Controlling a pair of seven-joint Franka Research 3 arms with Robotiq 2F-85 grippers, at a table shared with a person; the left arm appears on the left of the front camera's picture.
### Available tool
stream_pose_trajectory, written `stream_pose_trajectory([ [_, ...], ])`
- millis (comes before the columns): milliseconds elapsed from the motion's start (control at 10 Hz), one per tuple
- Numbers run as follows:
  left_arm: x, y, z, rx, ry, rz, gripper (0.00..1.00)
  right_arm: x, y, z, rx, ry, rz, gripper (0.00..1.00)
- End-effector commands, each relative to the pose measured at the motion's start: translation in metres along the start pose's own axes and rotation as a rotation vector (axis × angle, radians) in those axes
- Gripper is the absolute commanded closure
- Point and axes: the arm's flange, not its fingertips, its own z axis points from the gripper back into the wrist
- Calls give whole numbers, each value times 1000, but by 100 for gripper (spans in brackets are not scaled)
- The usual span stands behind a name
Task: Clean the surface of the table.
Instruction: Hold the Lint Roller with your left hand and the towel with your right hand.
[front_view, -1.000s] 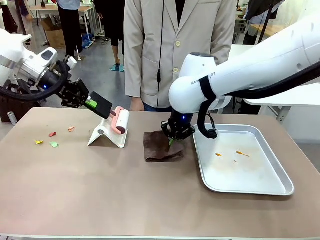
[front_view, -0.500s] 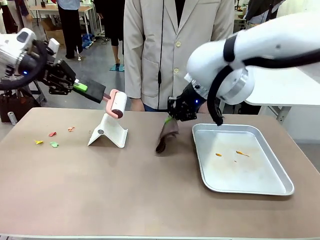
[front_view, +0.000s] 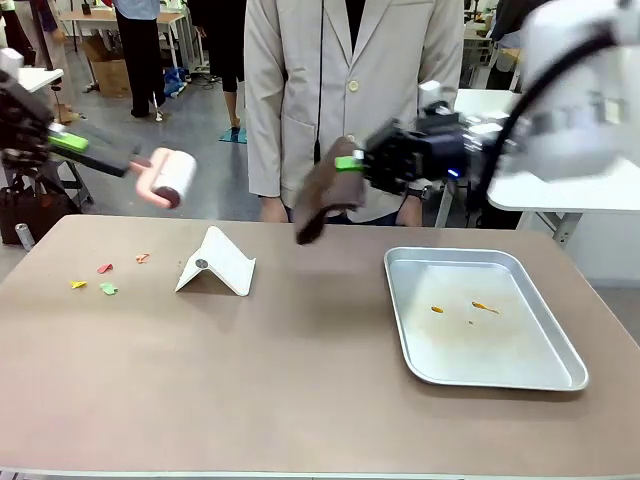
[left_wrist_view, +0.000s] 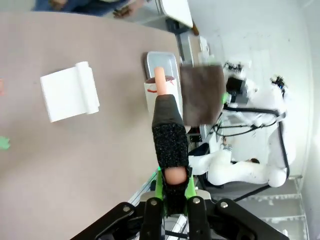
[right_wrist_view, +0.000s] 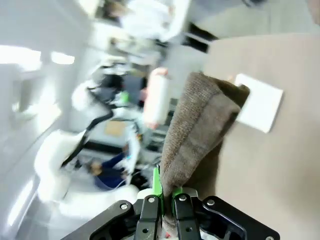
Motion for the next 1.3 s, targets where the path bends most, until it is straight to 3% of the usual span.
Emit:
stream_pose_trajectory([
  [0, -21, 2, 47, -32, -50, 48, 100, -67, -23, 55, 119, 104, 19, 100],
  [200, -50, 16, 99, -48, -18, 136, 100, -98, -24, 111, 160, 31, 74, 100],
  [300, -62, 25, 115, -29, -15, 131, 100, -113, -23, 138, 161, 5, 95, 100],
  [500, -74, 49, 141, -29, 96, 138, 100, -134, -28, 189, 198, -7, 98, 100],
  [600, -78, 54, 147, -48, 85, 140, 100, -140, -36, 206, 184, -17, 75, 100],
  [900, -96, 33, 141, -2, 101, 24, 100, -146, -47, 213, 105, -88, 64, 100],
  [1000, -99, 29, 136, 67, 142, -17, 100, -110, -46, 232, 153, -53, 30, 100],
  [1100, -87, 47, 144, -24, 80, 89, 100, -110, -46, 232, 153, -53, 30, 100],
  [1200, -87, 47, 144, -24, 80, 89, 100, -110, -46, 232, 153, -53, 30, 100],
])
